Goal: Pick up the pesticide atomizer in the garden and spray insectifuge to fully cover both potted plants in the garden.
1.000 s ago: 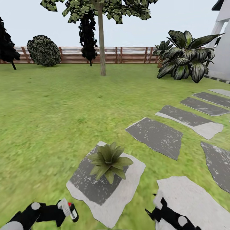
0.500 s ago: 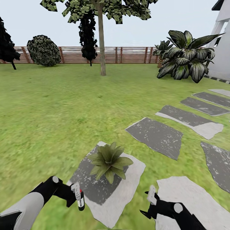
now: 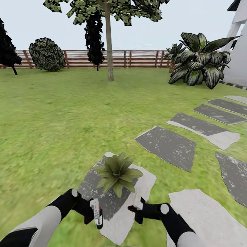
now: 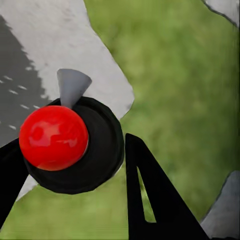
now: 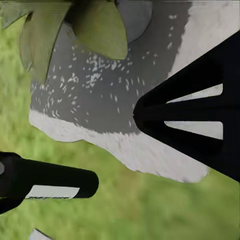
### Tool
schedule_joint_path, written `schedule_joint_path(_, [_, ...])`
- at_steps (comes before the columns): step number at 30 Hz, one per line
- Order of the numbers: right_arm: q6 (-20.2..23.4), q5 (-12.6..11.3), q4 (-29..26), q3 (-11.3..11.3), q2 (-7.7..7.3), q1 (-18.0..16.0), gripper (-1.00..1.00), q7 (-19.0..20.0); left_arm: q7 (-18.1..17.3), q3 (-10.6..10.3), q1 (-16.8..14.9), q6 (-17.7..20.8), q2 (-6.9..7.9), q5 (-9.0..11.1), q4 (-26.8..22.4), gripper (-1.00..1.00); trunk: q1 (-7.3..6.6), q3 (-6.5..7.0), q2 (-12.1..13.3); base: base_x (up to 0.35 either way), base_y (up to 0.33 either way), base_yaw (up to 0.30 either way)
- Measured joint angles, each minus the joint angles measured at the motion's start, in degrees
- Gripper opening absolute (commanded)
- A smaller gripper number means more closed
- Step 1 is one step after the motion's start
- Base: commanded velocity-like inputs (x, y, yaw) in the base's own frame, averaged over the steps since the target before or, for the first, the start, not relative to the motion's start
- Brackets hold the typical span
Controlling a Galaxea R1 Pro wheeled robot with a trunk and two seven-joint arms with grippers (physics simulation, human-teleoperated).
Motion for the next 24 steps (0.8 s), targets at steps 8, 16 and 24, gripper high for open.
schedule_joint_path(8, [0.25, -0.06, -0.12, 0.04, 2.05, -0.62, -1.0, 2.35, 0.28, 0.08, 0.22, -0.46, -2.95, 0.04, 0.01, -1.0, 0.0, 0.0, 0.0, 0.0, 0.0, 0.0])
schedule_joint_path(16, [0.26, -0.06, -0.19, 0.04, 2.7, -0.62, -1.0, 2.46, 0.28, 0.02, 0.4, -0.71, -5.77, 0.08, 0.01, -1.0, 0.0, 0.0, 0.0, 0.0, 0.0, 0.0])
schedule_joint_path(24, [0.26, -0.05, -0.2, 0.04, 2.71, -0.62, -1.0, 2.46, 0.28, 0.01, 0.34, -0.74, -7.53, 0.08, 0.01, -1.0, 0.0, 0.0, 0.0, 0.0, 0.0, 0.0])
